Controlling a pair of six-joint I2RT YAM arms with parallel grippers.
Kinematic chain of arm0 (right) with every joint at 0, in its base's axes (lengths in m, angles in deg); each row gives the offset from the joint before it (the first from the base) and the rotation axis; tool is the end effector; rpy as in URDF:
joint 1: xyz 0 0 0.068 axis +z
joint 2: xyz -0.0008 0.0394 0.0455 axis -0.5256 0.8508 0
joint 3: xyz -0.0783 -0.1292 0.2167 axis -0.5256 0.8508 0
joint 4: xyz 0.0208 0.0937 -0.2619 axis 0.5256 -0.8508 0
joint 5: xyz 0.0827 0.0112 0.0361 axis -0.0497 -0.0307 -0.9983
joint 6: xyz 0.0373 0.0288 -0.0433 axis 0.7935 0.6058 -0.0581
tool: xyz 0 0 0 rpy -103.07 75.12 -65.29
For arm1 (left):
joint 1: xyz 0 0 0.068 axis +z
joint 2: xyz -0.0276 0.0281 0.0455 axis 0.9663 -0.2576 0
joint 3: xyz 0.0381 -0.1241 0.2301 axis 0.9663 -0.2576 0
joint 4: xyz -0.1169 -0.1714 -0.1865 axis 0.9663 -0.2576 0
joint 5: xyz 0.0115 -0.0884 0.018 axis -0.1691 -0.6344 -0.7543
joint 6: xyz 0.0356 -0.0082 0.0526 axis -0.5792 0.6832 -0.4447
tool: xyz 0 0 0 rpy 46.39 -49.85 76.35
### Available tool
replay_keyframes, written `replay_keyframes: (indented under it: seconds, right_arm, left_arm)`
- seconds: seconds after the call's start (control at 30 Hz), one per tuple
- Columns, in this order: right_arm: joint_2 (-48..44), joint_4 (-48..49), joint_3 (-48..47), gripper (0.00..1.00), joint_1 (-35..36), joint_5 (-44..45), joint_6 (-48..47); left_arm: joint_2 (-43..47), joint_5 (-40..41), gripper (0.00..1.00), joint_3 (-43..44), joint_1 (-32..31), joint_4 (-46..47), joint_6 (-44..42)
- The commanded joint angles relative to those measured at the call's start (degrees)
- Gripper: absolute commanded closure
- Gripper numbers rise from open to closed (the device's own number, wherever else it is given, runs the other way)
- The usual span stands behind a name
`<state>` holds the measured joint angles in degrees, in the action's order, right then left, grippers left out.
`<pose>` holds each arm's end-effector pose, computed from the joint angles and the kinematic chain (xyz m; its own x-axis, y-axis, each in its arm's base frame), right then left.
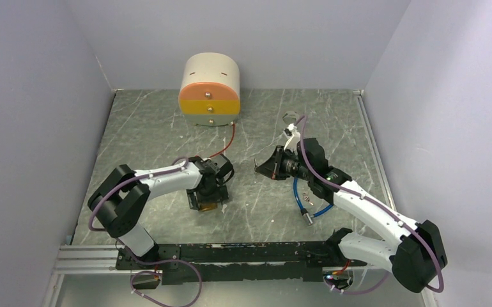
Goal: Unlock with the key
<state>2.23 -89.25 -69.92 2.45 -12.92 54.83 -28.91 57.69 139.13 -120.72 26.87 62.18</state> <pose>0.2158 0.1655 0.2468 -0.7626 0.2188 -0.6087 -0.3668 0.6288 0.6856 0.2095 -0.2015 0.1268 -0.9409 -0.2680 -0.2071 -0.2728 0.9621 -0.0057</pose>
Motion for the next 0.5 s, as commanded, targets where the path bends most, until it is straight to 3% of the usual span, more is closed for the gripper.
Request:
replay_keyframes:
  seconds: [0.0,0.2,0.47]
  right_arm:
    - [0.62,0.76,-2.61,1.00,-0.30,-2.13,-2.39]
    - [2.09,0.36,-3.66,1.00,-0.29,-4.13,-4.28]
    - [3.78,-0.88,-5.84,1.00,-0.55,-5.43,-7.63]
  left_arm:
    - [4.12,5.16,0.14,-3.51,-0.18,6.12,5.02]
    - [2.84,4.38,0.26,-4.67,-0.19,8.44,7.28]
    - [0.64,3.43,0.61,-3.75,-0.14,8.17,8.81]
